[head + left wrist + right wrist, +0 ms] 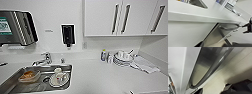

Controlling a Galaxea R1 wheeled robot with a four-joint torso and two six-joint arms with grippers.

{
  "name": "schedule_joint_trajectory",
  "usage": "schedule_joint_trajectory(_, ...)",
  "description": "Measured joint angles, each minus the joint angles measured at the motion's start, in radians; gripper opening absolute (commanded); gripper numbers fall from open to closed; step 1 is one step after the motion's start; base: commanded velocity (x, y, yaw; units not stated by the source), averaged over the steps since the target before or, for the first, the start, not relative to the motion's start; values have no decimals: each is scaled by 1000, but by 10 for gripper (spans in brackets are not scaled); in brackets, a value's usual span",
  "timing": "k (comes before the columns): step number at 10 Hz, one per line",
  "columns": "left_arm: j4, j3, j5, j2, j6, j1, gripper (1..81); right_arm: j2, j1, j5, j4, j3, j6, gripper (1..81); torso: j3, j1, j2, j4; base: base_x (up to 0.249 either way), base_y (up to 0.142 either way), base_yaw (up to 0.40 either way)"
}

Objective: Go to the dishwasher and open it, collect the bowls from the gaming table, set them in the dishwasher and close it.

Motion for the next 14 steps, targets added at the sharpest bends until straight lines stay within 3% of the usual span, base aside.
schedule_joint_trajectory(2, 0, -1, 0, 0, 0, 0, 811, 14, 24, 0, 0, -37, 58, 811, 0, 0, 0, 0, 0, 0, 0)
schedule_joint_trajectory(10, 1, -1, 0, 1, 0, 0, 811, 79, -30, 1, -6, -129, 66, 811, 0, 0, 0, 0, 0, 0, 0)
schedule_joint_trajectory(14, 2, -12, 0, 3, 0, 0, 811, 106, -28, 17, -6, -158, 104, 811, 0, 0, 0, 0, 0, 0, 0)
